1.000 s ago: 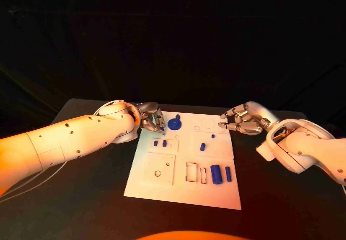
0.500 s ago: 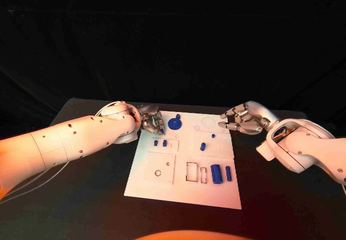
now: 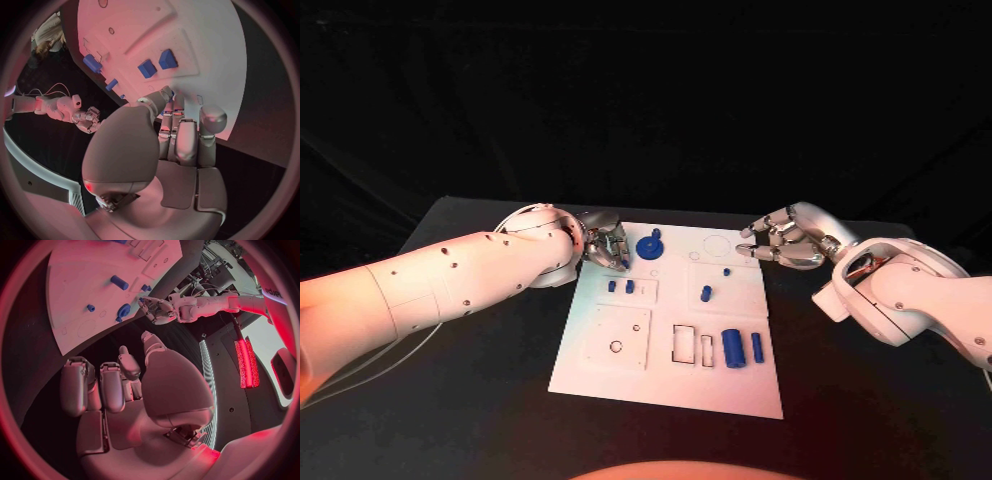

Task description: Assemble the parts on the task board

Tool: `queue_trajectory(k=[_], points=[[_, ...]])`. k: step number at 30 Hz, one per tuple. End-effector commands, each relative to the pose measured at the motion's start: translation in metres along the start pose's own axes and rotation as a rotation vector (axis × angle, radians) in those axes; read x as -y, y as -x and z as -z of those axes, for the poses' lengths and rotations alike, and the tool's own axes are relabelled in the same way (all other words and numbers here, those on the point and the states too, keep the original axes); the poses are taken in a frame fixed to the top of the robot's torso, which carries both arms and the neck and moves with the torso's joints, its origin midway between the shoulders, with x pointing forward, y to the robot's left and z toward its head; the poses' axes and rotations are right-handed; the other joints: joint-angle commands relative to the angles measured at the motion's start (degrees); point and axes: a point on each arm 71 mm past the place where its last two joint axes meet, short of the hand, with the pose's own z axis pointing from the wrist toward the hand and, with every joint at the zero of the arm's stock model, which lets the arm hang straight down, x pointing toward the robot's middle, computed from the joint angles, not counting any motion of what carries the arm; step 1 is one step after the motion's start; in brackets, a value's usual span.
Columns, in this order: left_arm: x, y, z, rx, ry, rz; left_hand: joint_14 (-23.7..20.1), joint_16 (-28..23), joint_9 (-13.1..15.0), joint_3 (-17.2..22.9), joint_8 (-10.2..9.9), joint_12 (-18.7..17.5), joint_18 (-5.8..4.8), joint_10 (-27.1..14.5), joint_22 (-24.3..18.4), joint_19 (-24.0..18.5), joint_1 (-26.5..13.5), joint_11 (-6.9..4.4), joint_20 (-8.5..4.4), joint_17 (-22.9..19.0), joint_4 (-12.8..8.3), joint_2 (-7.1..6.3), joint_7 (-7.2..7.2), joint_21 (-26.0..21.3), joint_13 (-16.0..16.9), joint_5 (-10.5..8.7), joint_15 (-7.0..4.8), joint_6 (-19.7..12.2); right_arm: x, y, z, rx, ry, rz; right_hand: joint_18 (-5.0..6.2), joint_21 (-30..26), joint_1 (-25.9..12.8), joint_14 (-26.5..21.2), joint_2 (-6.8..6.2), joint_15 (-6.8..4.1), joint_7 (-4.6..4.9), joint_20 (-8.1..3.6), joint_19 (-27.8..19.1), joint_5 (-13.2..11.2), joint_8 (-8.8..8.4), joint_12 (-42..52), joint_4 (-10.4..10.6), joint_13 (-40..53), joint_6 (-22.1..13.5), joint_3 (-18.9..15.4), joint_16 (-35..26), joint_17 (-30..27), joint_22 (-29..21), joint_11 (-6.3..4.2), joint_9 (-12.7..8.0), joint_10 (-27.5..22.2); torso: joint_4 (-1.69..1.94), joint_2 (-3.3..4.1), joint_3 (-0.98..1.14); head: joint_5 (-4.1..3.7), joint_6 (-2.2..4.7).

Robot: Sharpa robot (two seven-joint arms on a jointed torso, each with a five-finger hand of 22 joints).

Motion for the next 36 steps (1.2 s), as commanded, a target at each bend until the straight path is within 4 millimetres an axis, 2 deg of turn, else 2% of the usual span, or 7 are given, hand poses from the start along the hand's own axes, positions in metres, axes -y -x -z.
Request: queue_trajectory(k=[1, 8, 14, 17, 36], points=[[0.002, -0.0023, -0.0014, -0.022, -0.006, 0.0, 0.2, -0.2, 0.1, -0.3, 0.0, -0.2, -0.76, 0.3, 0.0, 0.1, -0.7, -0.06, 0.09, 0.0, -0.1, -0.04, 0.16, 0.4, -0.1, 0.01, 0.06, 0.3, -0.001, -0.0011, -0.0001, -0.006, 0.009, 0.003, 0.73, -0.3, -0.2, 2.3, 0.51, -0.34, -0.05, -0.08, -0.2, 0.2, 0.36, 0.2, 0.1, 0.1, 0.2, -0.3, -0.1, 0.0, 6.3, -0.04, -0.1, 0.2, -0.08, 0.05, 0.0, 0.06, -0.02], [0.0052, -0.0046, -0.0041, -0.031, -0.011, -0.003, 0.2, -0.2, 0.1, -0.3, 0.0, -0.2, -0.74, 0.3, 0.0, 0.0, -0.7, -0.07, 0.09, -0.1, -0.1, -0.04, 0.14, 0.3, -0.1, 0.01, 0.05, 0.3, -0.0012, -0.0012, 0.0, -0.007, 0.009, 0.003, 0.73, -0.3, -0.2, 2.3, 0.51, -0.34, -0.05, -0.08, -0.2, 0.2, 0.36, 0.2, 0.1, 0.1, 0.2, -0.3, -0.1, 0.0, 6.3, -0.04, -0.1, 0.2, -0.05, 0.04, -0.02, -0.01, -0.15], [0.0064, -0.006, -0.0049, -0.037, -0.015, -0.005, 0.1, -0.3, 0.1, -0.3, -0.1, -0.2, -0.74, 0.4, 0.0, 0.0, -0.7, -0.08, 0.09, -0.2, -0.1, -0.05, 0.13, 0.3, -0.1, 0.01, 0.05, 0.3, -0.0011, -0.001, 0.0002, -0.006, 0.009, 0.003, 0.76, -0.4, -0.1, 2.2, 0.53, -0.36, -0.06, -0.09, -0.2, 0.2, 0.41, 0.1, 0.1, 0.0, 0.2, -0.3, -0.2, -0.1, 6.3, -0.06, -0.1, 0.1, -0.05, -0.01, 0.06, 0.02, -0.11], [0.0067, -0.0063, -0.0049, -0.039, -0.017, -0.006, 0.1, -0.3, 0.1, -0.2, -0.1, -0.3, -0.74, 0.4, 0.0, 0.0, -0.6, -0.09, 0.09, -0.3, -0.1, -0.04, 0.11, 0.3, -0.1, 0.01, 0.05, 0.3, -0.0008, -0.0007, 0.0004, -0.006, 0.009, 0.003, 0.76, -0.4, -0.1, 2.2, 0.53, -0.36, -0.06, -0.09, -0.2, 0.2, 0.41, 0.1, 0.1, 0.0, 0.2, -0.3, -0.2, -0.1, 6.3, -0.06, -0.1, 0.1, -0.04, 0.01, -0.01, -0.14, -0.17], [0.0056, -0.0061, -0.0047, -0.035, -0.011, -0.011, 0.1, -0.2, -0.1, -0.2, -0.5, -0.8, -0.68, 0.9, -0.1, -0.2, -0.7, -0.18, 0.02, -0.3, -0.5, -0.23, 0.07, 0.2, -0.1, 0.01, -0.06, 0.5, -0.0004, -0.0004, 0.0003, -0.004, 0.008, 0.004, 0.76, -0.5, -0.1, 2.2, 0.53, -0.36, -0.07, -0.09, -0.3, 0.3, 0.42, 0.0, 0.1, -0.1, 0.2, -0.4, -0.2, -0.1, 6.3, -0.06, -0.1, 0.0, 0.03, 0.01, -0.03, -0.1, -0.24]])
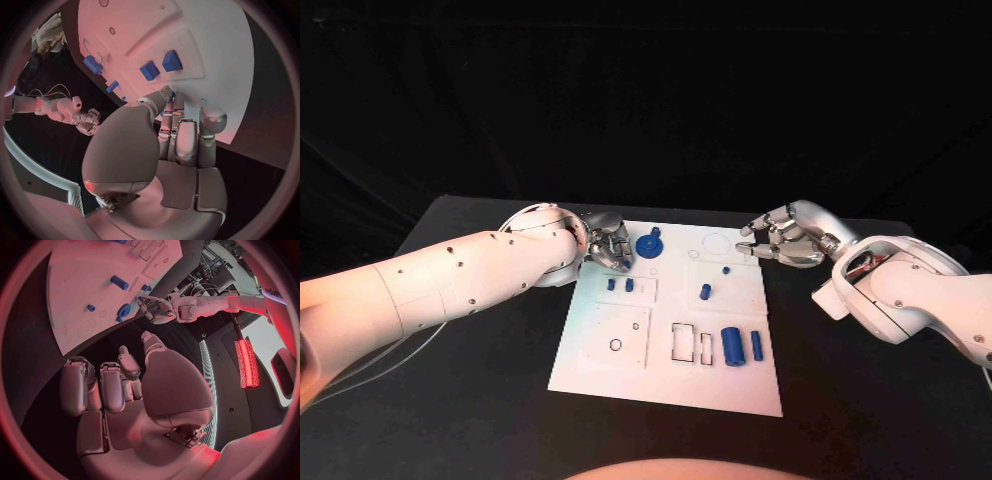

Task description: Assemble the parts on the task board

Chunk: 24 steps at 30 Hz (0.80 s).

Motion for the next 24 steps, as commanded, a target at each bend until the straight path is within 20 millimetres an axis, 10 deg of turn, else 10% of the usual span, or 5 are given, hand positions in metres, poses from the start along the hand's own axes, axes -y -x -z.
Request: queue_trajectory(k=[1, 24], points=[[0.001, -0.0016, -0.0002, -0.015, -0.005, -0.006, 0.0, -0.2, -0.3, 0.0, -0.6, -0.4, -0.68, 0.1, -0.2, -0.3, -0.7, 0.21, 0.02, -0.2, -0.4, -0.32, 0.38, 0.2, 0.0, 0.01, -0.01, -0.6, -0.0007, -0.0007, -0.0001, -0.005, 0.009, 0.004, 0.76, -0.2, -0.1, 2.2, 0.53, -0.36, -0.07, -0.09, -0.3, 0.3, 0.2, 0.0, 0.1, -0.1, 0.2, -0.3, -0.2, -0.1, 6.2, -0.06, -0.1, 0.0, 0.01, -0.01, -0.01, 0.05, 0.02], [-0.0001, -0.0012, 0.0002, -0.011, 0.002, -0.005, -0.2, -0.3, -1.5, 0.3, -3.2, -1.4, -0.62, 0.6, -0.4, -0.6, -1.1, 0.72, 0.28, -0.8, -0.7, -1.37, 1.16, 0.0, 0.0, 0.0, 0.41, -3.3, 0.0002, 0.0, -0.0002, -0.002, 0.006, 0.005, 0.78, -0.3, -0.1, 2.2, 0.51, -0.36, -0.06, -0.1, -0.3, 0.3, 0.2, -0.1, 0.1, -0.2, 0.2, -0.4, -0.3, -0.2, 6.2, -0.06, -0.1, -0.1, -0.03, 0.0, 0.01, 0.15, -0.09]])
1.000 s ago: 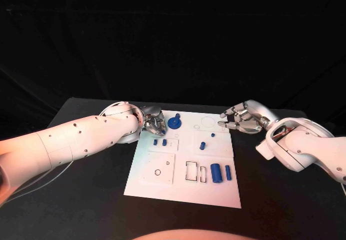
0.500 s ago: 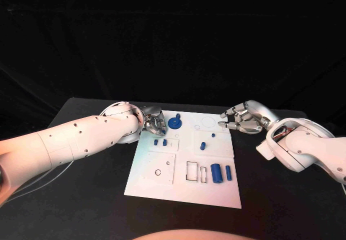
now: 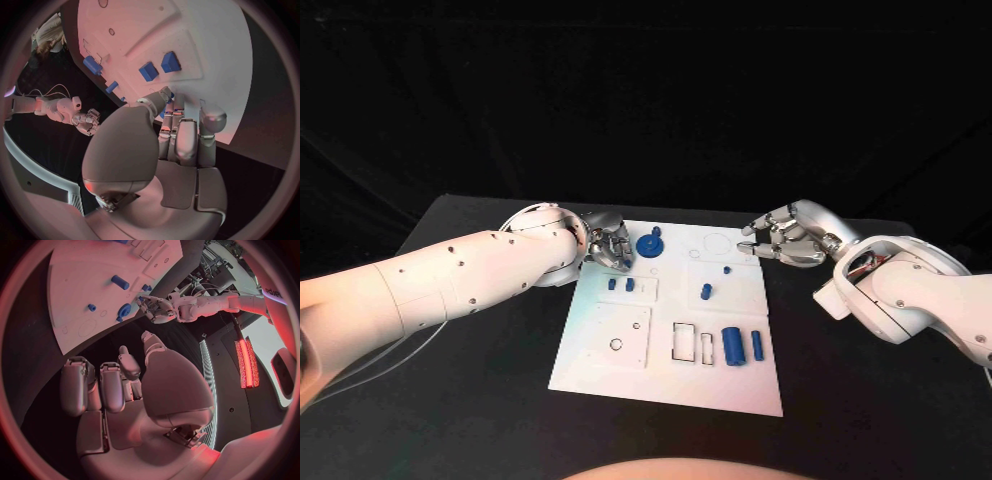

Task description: Assemble the parts on the task board

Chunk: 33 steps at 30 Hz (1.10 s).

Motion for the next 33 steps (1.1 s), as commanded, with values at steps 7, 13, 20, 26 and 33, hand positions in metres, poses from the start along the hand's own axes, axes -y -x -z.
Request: queue_trajectory(k=[7, 13, 20, 26, 33], points=[[0.0011, -0.0011, 0.0, -0.015, -0.005, -0.006, -0.2, -0.5, 0.0, 0.1, -0.2, -0.6, -0.58, 0.1, -0.1, -0.5, -0.1, 0.04, 0.09, -0.4, -0.4, -0.31, -0.3, -0.1, 0.1, -0.01, 0.16, 0.3, -0.0004, -0.0005, 0.0, -0.004, 0.008, 0.004, 0.78, -0.3, -0.1, 2.2, 0.51, -0.36, -0.06, -0.1, -0.3, 0.3, 0.2, -0.1, 0.0, -0.1, 0.2, -0.2, -0.3, 0.0, 6.2, -0.06, -0.1, -0.1, 0.01, 0.0, -0.01, -0.04, -0.04], [0.0006, -0.0012, 0.0005, -0.017, -0.004, -0.006, -0.2, -0.5, -0.1, 0.1, -0.2, -0.7, -0.59, 0.1, 0.0, -0.5, -0.1, -0.01, 0.07, -0.5, -0.5, -0.32, -0.36, 0.0, 0.1, -0.01, 0.12, 0.4, -0.0004, -0.0005, -0.0001, -0.004, 0.008, 0.004, 0.78, -0.3, -0.1, 2.2, 0.51, -0.36, -0.06, -0.1, -0.3, 0.3, 0.2, -0.1, 0.0, -0.1, 0.2, -0.2, -0.3, 0.0, 6.2, -0.06, -0.1, -0.1, 0.0, 0.01, -0.01, 0.0, -0.09], [0.0011, -0.0018, 0.0011, -0.018, -0.008, -0.005, -0.2, -0.6, -0.1, 0.1, -0.3, -0.6, -0.59, 0.2, 0.0, -0.5, 0.0, -0.06, 0.05, -0.6, -0.5, -0.4, -0.4, 0.0, 0.1, -0.01, 0.09, 0.4, -0.0002, -0.0006, -0.0003, -0.004, 0.008, 0.004, 0.78, -0.3, -0.1, 2.2, 0.51, -0.36, -0.06, -0.1, -0.3, 0.3, 0.2, -0.1, 0.0, -0.1, 0.2, -0.2, -0.3, 0.0, 6.2, -0.06, -0.1, -0.1, 0.04, -0.02, -0.02, 0.01, -0.1], [0.0015, -0.0024, 0.0016, -0.019, -0.01, -0.004, -0.2, -0.6, -0.2, 0.1, -0.4, -0.7, -0.58, 0.3, 0.0, -0.5, 0.0, -0.09, 0.03, -0.6, -0.6, -0.48, -0.43, 0.0, 0.2, -0.01, 0.05, 0.3, -0.0001, -0.0008, -0.0004, -0.005, 0.007, 0.004, 0.78, -0.3, -0.1, 2.2, 0.51, -0.36, -0.06, -0.1, -0.3, 0.3, 0.2, -0.1, 0.0, -0.1, 0.2, -0.2, -0.3, 0.0, 6.2, -0.06, -0.1, -0.1, 0.02, 0.01, -0.02, 0.07, -0.11], [0.0, -0.0025, 0.0021, -0.02, -0.005, -0.003, -0.2, -0.5, -0.3, 0.1, -0.6, -0.7, -0.59, 0.4, 0.1, -0.5, 0.0, -0.14, -0.04, -0.6, -0.8, -0.65, -0.44, 0.1, 0.2, -0.01, -0.01, 0.1, 0.0, -0.0011, -0.0006, -0.005, 0.007, 0.004, 0.78, -0.3, -0.1, 2.2, 0.51, -0.36, -0.06, -0.1, -0.3, 0.3, 0.2, -0.1, 0.0, -0.1, 0.2, -0.2, -0.3, 0.0, 6.2, -0.06, -0.1, -0.1, 0.0, 0.0, -0.01, 0.06, -0.08]])
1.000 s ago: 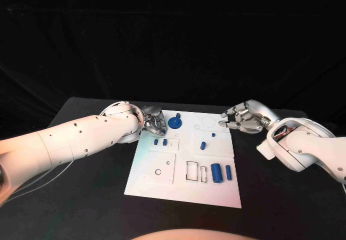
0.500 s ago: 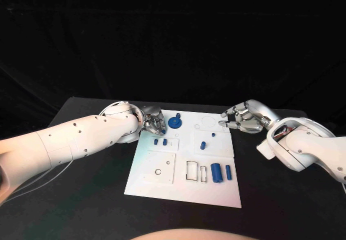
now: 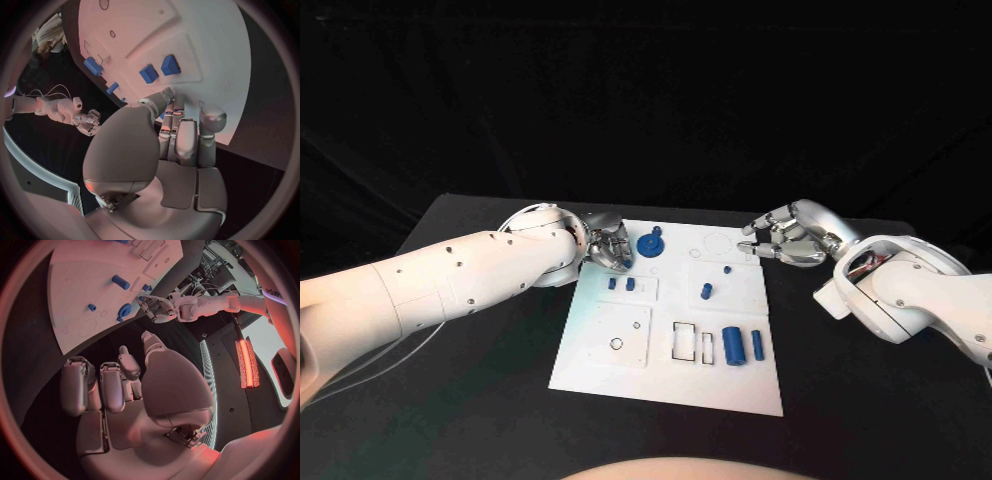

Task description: Assemble the parts on the task board

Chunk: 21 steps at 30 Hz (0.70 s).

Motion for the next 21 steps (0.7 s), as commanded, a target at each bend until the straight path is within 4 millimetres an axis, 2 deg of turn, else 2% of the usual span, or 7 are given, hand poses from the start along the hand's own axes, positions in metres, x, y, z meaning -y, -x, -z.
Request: queue_trajectory(k=[1, 21], points=[[0.0011, -0.0012, 0.0001, -0.014, -0.004, -0.003, -0.2, -0.2, -0.1, 0.0, -0.3, -0.3, -0.59, 0.4, 0.1, -0.3, 0.0, -0.14, -0.24, 0.0, -0.3, -0.59, -0.24, 0.1, 0.1, -0.02, -0.01, -0.1, -0.0006, -0.0009, -0.0001, -0.006, 0.008, 0.004, 0.79, -0.3, -0.1, 2.2, 0.51, -0.36, -0.06, -0.1, -0.3, 0.3, 0.2, -0.1, 0.0, -0.1, 0.2, -0.2, -0.3, -0.1, 6.2, -0.06, -0.1, -0.1, -0.03, 0.0, 0.01, 0.0, 0.01], [-0.0017, -0.0006, 0.0007, -0.011, 0.008, -0.002, -0.2, -0.2, -0.3, 0.1, -0.6, -0.4, -0.61, 0.5, 0.2, -0.2, 0.1, -0.1, -0.31, 0.0, -0.4, -0.63, -0.1, 0.1, 0.2, -0.02, -0.02, -0.4, 0.0003, -0.0004, -0.0002, -0.003, 0.006, 0.004, 0.79, -0.4, -0.1, 2.2, 0.5, -0.37, -0.05, -0.1, -0.3, 0.3, 0.2, -0.1, 0.0, -0.1, 0.1, -0.3, -0.3, 0.0, 6.2, -0.06, -0.1, -0.2, -0.03, 0.01, 0.01, -0.02, 0.06]])
